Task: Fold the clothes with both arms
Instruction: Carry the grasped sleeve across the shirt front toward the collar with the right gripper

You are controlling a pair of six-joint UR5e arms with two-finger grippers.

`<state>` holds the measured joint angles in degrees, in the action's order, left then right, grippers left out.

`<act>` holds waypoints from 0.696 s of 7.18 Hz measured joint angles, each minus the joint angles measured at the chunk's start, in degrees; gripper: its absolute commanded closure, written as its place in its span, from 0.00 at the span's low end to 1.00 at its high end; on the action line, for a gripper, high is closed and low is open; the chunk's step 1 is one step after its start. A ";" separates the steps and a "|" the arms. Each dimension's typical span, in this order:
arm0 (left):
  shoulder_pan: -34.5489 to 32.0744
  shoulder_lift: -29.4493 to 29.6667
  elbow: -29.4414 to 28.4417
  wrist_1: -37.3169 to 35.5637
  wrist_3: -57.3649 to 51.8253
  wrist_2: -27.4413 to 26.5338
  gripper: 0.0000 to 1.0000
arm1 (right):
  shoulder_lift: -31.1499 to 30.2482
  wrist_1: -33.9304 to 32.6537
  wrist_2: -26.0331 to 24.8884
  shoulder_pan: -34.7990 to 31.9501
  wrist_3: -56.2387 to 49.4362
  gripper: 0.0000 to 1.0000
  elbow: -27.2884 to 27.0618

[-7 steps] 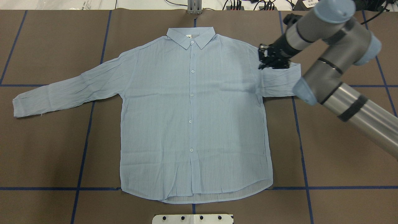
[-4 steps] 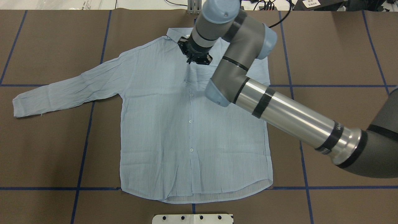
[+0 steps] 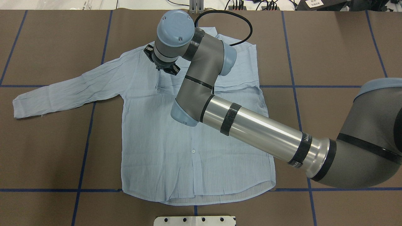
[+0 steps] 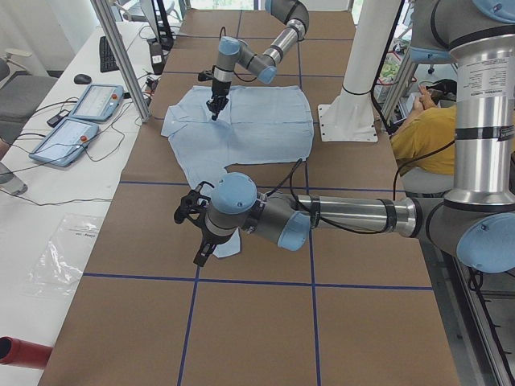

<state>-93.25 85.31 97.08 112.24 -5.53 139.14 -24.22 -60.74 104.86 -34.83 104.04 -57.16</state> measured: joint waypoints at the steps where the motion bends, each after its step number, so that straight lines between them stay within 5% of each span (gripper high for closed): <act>1: 0.00 -0.03 -0.02 0.00 0.01 0.11 0.00 | 0.06 0.34 -0.31 0.23 0.14 0.02 0.62; 5: 1.87 -0.02 -0.72 -0.10 1.36 2.27 0.00 | 0.92 0.54 -4.69 1.36 4.22 0.01 1.81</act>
<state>-91.38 85.28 96.37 112.14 -4.17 141.41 -23.30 -60.20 100.18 -33.47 108.26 -55.36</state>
